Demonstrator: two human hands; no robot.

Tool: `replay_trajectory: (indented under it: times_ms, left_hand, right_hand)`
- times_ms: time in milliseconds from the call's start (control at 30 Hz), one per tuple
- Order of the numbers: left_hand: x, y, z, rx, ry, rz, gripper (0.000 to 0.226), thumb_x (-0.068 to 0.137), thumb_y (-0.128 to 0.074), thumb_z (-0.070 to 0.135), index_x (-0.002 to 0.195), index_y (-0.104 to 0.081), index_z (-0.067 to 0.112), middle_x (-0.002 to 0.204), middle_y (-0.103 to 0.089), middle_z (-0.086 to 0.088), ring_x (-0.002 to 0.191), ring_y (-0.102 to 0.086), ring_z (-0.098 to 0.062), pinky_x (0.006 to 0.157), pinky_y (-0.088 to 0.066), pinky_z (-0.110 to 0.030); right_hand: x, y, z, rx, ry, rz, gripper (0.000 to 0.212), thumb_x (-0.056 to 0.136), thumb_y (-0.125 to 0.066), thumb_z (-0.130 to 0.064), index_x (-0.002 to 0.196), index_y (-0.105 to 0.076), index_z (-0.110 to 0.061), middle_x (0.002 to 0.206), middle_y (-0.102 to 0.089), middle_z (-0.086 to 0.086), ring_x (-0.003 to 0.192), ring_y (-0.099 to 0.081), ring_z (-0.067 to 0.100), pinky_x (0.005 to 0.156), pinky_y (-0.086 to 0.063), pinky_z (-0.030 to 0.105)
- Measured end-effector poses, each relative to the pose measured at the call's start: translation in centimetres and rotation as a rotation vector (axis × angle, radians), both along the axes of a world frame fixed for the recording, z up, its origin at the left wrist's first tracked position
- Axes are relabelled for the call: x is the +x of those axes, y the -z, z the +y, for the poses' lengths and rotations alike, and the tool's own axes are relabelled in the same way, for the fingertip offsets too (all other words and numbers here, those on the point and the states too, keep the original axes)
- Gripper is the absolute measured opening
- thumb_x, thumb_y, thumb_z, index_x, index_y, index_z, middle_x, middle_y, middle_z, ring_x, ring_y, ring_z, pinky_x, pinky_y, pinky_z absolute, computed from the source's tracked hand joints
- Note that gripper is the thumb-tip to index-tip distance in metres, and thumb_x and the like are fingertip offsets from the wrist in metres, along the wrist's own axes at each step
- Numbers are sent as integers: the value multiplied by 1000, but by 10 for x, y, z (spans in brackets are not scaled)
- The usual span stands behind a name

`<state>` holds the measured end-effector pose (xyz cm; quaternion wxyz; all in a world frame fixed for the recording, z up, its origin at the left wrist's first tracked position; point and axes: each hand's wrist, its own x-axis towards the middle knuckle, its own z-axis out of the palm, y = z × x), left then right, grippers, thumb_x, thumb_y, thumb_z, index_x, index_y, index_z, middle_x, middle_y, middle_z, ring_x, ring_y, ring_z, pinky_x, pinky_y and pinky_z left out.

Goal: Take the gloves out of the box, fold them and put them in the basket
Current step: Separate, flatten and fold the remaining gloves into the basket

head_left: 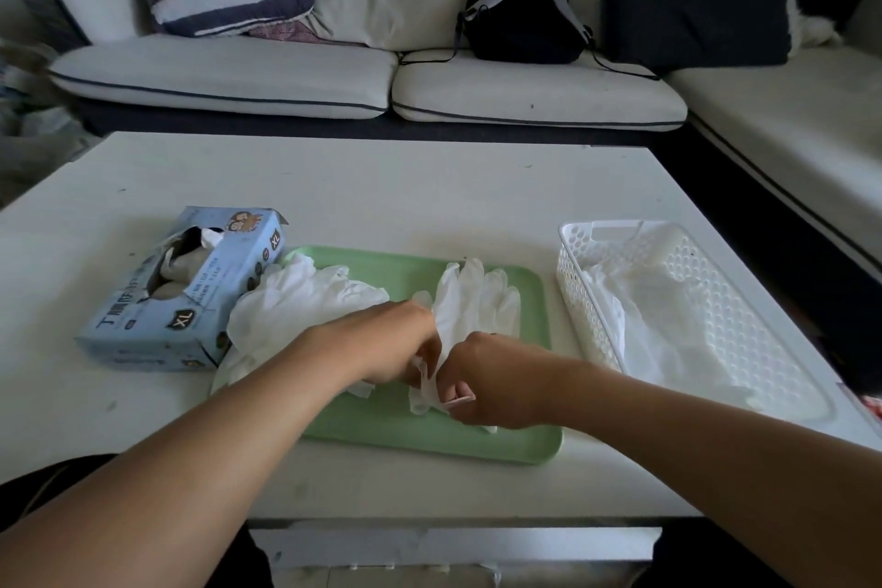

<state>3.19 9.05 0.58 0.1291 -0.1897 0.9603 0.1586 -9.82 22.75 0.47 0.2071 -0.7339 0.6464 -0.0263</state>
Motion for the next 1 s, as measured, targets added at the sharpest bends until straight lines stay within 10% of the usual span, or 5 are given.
replay_trajectory:
  times_ms: [233, 433, 600, 1000]
  left_hand:
    - [-4, -9, -4, 119, -42, -161, 25, 72, -82, 32, 94, -73, 40, 102, -64, 10, 91, -67, -14, 80, -61, -39]
    - [-10, -12, -16, 66, -345, 113, 13, 88, -63, 23, 99, -70, 23, 105, -68, 4, 93, -63, -17, 74, -50, -29]
    - [-16, 15, -15, -2, -448, 86, 57, 87, -77, 35, 132, -53, 11, 133, -57, -9, 120, -55, -29, 96, -48, -38]
    - [-19, 15, -29, -16, -457, 106, 59, 85, -82, 21, 137, -56, 14, 132, -60, -8, 122, -57, -27, 96, -47, -34]
  right_hand:
    - [-12, -8, -7, 203, 101, -133, 26, 87, -75, -40, 98, -77, -17, 79, -71, -6, 72, -64, 12, 68, -48, 21]
    - [-59, 0, -21, -39, 587, 11, 25, 87, -73, -24, 99, -67, -3, 90, -70, 12, 74, -71, 30, 60, -56, 30]
    - [-79, 23, -39, -66, 824, 22, 21, 86, -63, -7, 73, -46, -9, 78, -56, 8, 72, -59, 27, 56, -44, 28]
    - [-98, 40, -60, -197, 881, -11, 11, 79, -58, 4, 83, -65, -4, 79, -66, 12, 61, -66, 30, 61, -62, 42]
